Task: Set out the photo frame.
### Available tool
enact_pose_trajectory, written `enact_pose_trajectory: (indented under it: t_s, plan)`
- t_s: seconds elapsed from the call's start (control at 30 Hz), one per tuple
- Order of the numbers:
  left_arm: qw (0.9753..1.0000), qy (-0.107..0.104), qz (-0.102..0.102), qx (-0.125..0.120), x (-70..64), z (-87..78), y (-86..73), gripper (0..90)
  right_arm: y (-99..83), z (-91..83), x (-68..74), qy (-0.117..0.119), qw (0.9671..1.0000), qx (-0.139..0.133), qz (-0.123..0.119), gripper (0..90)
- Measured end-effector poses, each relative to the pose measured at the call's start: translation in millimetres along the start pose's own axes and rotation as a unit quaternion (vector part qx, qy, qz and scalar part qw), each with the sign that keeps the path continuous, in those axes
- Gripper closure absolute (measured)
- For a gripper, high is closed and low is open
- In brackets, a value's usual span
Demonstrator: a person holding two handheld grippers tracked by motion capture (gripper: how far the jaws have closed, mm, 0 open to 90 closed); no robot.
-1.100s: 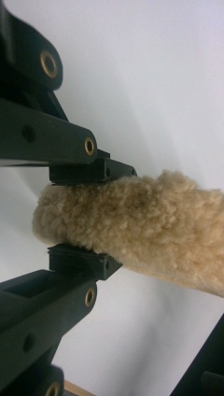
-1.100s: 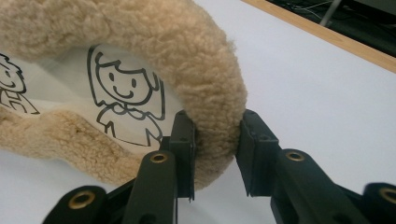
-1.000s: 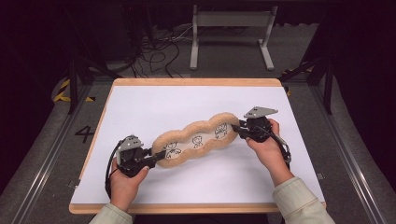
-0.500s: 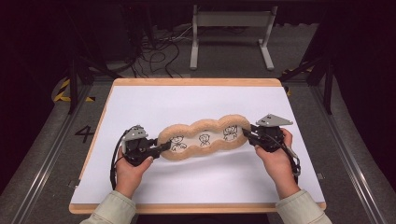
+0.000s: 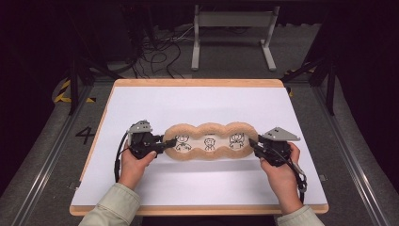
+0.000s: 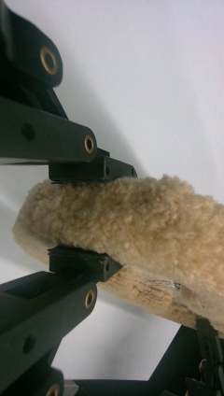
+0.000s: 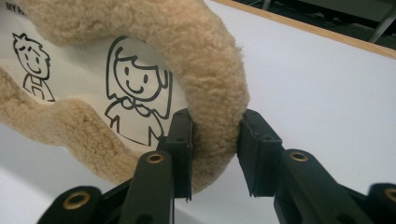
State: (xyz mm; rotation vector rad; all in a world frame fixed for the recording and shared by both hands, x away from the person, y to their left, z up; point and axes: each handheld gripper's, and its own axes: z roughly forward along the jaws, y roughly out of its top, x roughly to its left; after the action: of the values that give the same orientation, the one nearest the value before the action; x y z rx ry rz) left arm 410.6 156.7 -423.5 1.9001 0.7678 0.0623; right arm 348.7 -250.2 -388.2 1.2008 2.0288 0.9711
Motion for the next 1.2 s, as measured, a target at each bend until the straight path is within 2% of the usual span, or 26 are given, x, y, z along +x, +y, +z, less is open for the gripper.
enact_pose_trajectory:
  t_s: [0.27,0.47,0.6,0.67,0.83,0.9,1.0,1.07,1.2]
  plan:
    - [0.9997,-0.016,-0.005,0.019,9.8,14.9,-1.1,64.7,-14.4,3.8,-0.5,-0.003,0.9998,0.015,0.011,67.0]
    - [0.9994,-0.023,-0.013,0.024,11.4,15.2,-1.8,64.2,-19.0,3.2,-0.1,0.0,0.9998,0.013,0.013,66.8]
    - [0.9993,-0.017,-0.011,0.033,8.5,15.2,-2.5,62.1,-19.7,1.4,0.4,0.003,0.9998,0.013,0.013,66.9]
    - [0.9992,-0.005,-0.004,0.038,5.5,16.2,-2.8,60.5,-20.7,-0.5,0.4,0.011,0.9998,0.013,0.013,66.9]
    - [0.999,-0.007,0.009,0.044,-0.9,16.2,-3.3,56.3,-24.5,-4.5,-1.6,0.03,0.9993,0.019,0.013,66.4]
    - [0.9991,-0.009,0.013,0.039,-2.7,14.5,-3.0,51.7,-25.4,-5.5,-3.0,0.039,0.999,0.019,0.015,63.9]
    - [0.9993,0.007,0.021,0.031,-7.1,10.8,-2.9,42.9,-23.9,-8.4,-4.5,0.049,0.9986,0.009,0.019,54.8]
    - [0.9993,0.007,0.024,0.03,-8.6,9.3,-2.9,37.7,-22.9,-9.1,-4.6,0.051,0.9985,0.007,0.019,52.2]
    - [0.9991,0.016,0.03,0.024,-14.0,-0.5,-3.0,34.2,-20.3,-12.1,-6.4,0.058,0.9981,-0.001,0.018,46.2]
